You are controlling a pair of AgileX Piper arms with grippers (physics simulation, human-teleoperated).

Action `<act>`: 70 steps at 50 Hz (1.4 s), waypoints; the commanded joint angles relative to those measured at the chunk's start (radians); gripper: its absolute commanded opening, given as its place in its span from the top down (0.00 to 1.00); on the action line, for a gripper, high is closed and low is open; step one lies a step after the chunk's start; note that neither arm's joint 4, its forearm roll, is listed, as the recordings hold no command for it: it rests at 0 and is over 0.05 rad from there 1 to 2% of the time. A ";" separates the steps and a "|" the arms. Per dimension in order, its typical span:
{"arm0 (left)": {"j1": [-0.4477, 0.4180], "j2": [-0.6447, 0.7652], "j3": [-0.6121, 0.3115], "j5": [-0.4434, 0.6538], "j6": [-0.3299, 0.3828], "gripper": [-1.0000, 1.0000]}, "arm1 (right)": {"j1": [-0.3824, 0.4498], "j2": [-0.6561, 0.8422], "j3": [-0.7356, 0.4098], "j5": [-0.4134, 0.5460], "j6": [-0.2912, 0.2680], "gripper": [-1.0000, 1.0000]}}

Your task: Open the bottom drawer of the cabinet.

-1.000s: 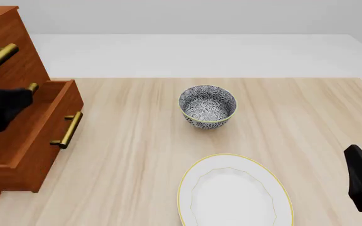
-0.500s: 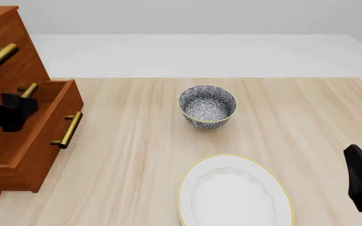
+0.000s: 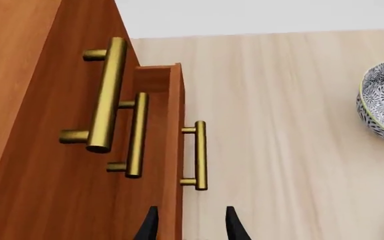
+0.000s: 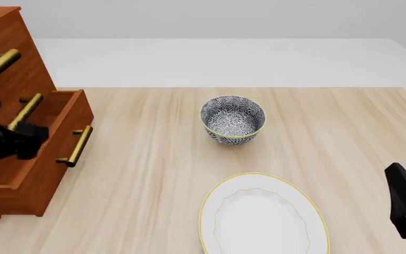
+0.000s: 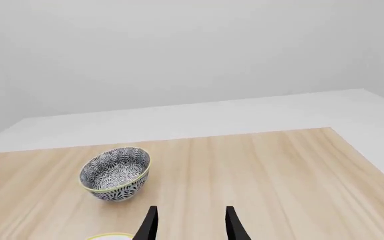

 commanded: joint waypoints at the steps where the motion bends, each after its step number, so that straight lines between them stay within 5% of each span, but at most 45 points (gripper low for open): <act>1: 0.025 0.035 0.045 -0.061 0.030 0.00 | 0.000 0.000 0.000 0.000 -0.003 0.00; 70: 0.086 0.343 0.175 -0.430 0.102 0.00 | 0.000 0.000 0.000 0.005 -0.011 0.00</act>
